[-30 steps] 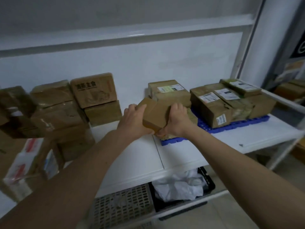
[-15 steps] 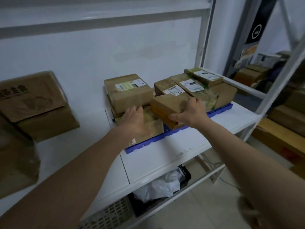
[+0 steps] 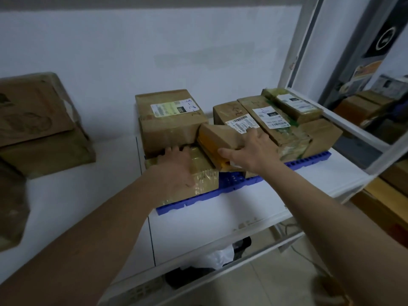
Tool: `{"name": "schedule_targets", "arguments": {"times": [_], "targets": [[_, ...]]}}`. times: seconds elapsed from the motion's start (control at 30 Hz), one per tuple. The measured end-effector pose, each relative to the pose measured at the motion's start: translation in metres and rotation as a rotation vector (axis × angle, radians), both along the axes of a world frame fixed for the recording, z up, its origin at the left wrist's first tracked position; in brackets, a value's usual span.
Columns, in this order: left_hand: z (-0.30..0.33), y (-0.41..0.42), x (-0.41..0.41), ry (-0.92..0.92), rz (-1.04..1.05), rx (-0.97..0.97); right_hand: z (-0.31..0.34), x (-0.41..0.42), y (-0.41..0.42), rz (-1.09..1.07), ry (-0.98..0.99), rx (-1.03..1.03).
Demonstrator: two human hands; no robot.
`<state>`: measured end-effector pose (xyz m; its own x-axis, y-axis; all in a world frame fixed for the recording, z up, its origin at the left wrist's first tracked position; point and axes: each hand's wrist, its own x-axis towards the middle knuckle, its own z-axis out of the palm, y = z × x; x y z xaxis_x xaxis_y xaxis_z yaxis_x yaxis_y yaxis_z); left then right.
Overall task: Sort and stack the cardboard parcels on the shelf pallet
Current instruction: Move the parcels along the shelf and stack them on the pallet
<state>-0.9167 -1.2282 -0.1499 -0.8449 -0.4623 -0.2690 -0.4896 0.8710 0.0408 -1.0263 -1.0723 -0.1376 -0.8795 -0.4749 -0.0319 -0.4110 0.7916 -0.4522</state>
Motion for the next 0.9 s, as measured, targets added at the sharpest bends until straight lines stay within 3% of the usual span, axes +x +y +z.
{"name": "schedule_targets", "arguments": {"times": [0.3,0.63,0.77,0.9], "targets": [[-0.005,0.003,0.009,-0.053,0.132,-0.011,-0.017,0.008,-0.004,0.036,0.086,0.061],[-0.011,0.008,0.000,-0.005,0.158,-0.031,-0.044,0.018,-0.014,0.041,0.448,0.148],[-0.017,0.001,-0.001,0.063,0.131,-0.017,-0.046,0.016,-0.013,0.114,0.503,0.186],[-0.021,0.002,0.000,0.289,0.082,0.049,-0.040,0.014,-0.010,0.275,0.529,0.333]]}}
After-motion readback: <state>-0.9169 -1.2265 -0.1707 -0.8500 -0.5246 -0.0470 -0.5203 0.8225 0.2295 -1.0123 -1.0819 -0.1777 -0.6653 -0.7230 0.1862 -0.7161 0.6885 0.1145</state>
